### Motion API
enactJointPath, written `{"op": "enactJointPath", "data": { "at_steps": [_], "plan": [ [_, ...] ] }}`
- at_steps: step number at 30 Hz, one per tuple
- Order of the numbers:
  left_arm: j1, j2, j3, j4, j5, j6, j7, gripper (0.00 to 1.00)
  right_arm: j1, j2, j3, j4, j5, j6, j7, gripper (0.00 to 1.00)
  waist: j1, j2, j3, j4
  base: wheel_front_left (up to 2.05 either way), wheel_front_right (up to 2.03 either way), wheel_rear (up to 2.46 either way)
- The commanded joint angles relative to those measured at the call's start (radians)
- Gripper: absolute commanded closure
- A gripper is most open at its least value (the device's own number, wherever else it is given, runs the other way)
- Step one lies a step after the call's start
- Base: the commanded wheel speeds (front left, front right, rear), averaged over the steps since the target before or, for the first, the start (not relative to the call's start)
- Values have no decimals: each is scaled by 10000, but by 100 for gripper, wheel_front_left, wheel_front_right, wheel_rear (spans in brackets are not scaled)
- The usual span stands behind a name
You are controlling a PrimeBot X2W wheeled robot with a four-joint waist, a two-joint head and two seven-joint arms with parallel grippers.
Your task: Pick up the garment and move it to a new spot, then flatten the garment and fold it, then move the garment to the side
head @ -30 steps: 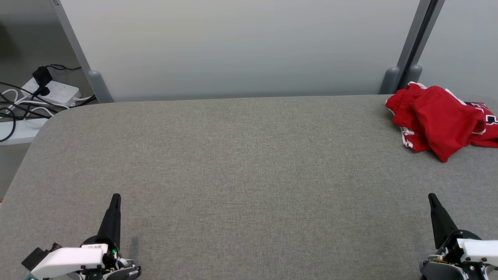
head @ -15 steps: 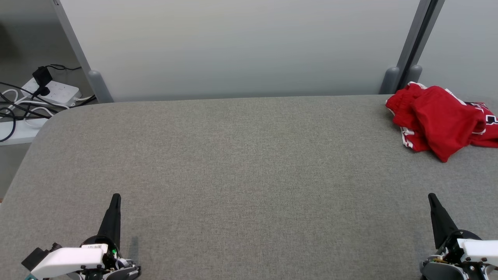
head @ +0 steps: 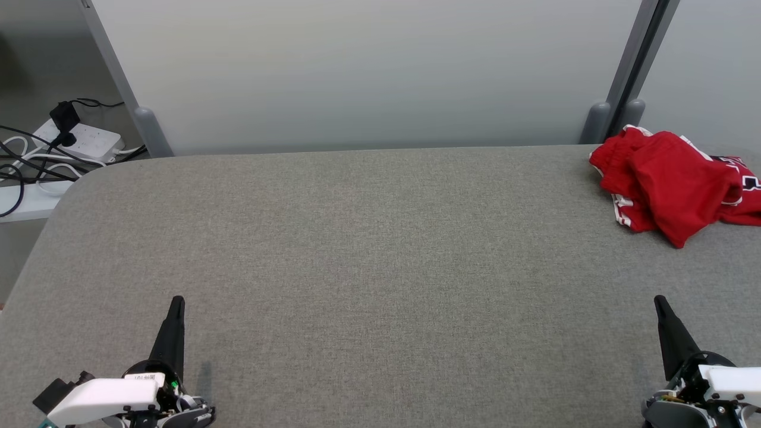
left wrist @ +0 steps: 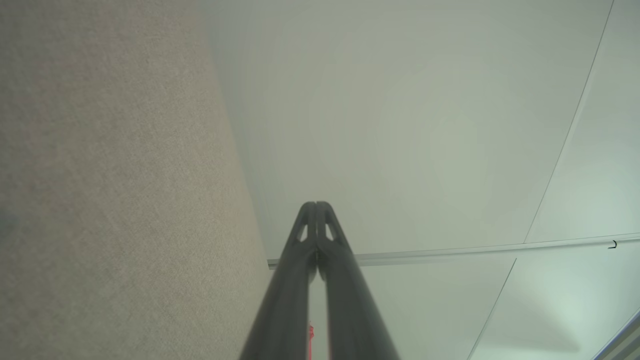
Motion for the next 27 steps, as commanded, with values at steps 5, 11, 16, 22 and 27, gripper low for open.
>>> {"op": "enactJointPath", "data": {
  "at_steps": [5,11,16,22,27],
  "plan": [
    [-568,82,339,-228,-29,-83,67,100,-442,-137,179,-270,-25,44,80,100,0,-1,0,0,0,0,0],
    [-568,82,339,-228,-29,-83,68,100,-443,-130,169,-270,-33,44,87,100,0,-1,0,0,0,0,0],
    [-568,81,340,-228,-28,-83,68,100,-444,-125,162,-269,-39,44,93,100,0,-1,0,0,0,0,0],
    [-568,81,340,-228,-28,-83,69,100,-445,-119,153,-269,-46,44,100,100,0,-1,0,0,0,0,0],
    [-568,81,341,-228,-27,-83,69,100,-445,-115,147,-269,-51,44,105,100,0,-1,0,0,0,0,0]
  ]
}}
